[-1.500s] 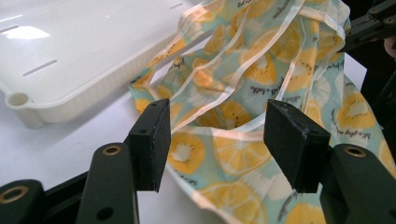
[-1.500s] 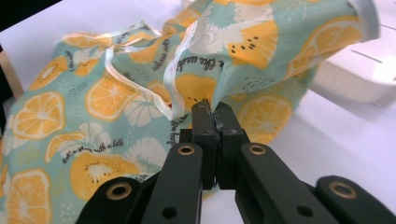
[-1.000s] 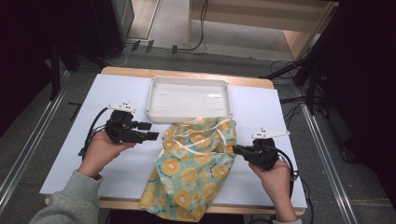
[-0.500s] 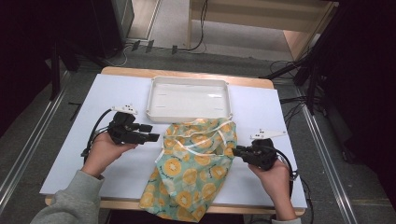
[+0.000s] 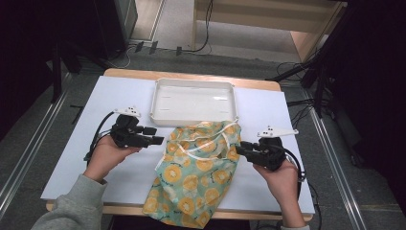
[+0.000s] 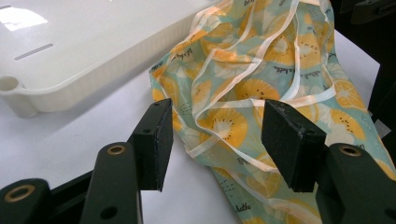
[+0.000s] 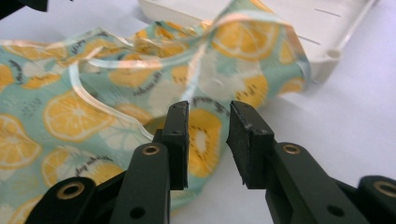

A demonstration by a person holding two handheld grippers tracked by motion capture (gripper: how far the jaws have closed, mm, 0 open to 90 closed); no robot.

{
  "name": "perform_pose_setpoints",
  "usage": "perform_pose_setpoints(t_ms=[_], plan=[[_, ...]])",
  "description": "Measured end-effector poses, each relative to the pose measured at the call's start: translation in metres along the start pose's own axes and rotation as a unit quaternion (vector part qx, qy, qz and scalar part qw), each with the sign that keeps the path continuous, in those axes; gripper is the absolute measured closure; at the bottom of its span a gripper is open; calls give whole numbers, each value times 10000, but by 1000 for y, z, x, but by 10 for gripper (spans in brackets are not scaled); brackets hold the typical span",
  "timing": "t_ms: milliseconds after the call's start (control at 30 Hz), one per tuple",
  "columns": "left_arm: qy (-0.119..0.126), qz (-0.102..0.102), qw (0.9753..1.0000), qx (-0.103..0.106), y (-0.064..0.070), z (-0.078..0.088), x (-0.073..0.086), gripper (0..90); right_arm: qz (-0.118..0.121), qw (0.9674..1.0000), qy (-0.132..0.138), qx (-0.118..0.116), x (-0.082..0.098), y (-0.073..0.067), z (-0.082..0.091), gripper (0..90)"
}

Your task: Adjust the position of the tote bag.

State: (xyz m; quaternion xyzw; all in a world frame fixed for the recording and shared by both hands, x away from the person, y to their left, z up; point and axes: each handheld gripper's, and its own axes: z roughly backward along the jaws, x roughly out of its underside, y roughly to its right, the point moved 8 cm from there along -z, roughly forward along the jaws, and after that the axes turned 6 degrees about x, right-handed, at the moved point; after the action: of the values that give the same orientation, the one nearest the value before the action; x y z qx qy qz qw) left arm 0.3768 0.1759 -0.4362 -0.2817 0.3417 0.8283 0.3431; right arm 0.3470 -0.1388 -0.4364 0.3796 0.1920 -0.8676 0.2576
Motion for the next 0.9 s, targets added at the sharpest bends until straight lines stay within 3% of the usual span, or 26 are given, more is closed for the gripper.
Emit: perform_pose_setpoints(t_ms=[233,500,633,800,900], plan=[[3,-29,10000,28,4,-2,-1,443,51,10000,-10,-78,-15,-8,-11,702],[24,-31,10000,38,4,-1,-2,443,134,9998,116,62,-40,1,-23,673],[24,-34,10000,48,4,-1,-2,443,114,9997,131,167,-53,11,-28,617],[-17,-52,10000,56,4,-2,-1,443,40,9999,16,164,-61,20,-42,469],[-2,-49,10000,46,4,-2,-1,443,-57,9999,-106,26,-62,22,-54,380]])
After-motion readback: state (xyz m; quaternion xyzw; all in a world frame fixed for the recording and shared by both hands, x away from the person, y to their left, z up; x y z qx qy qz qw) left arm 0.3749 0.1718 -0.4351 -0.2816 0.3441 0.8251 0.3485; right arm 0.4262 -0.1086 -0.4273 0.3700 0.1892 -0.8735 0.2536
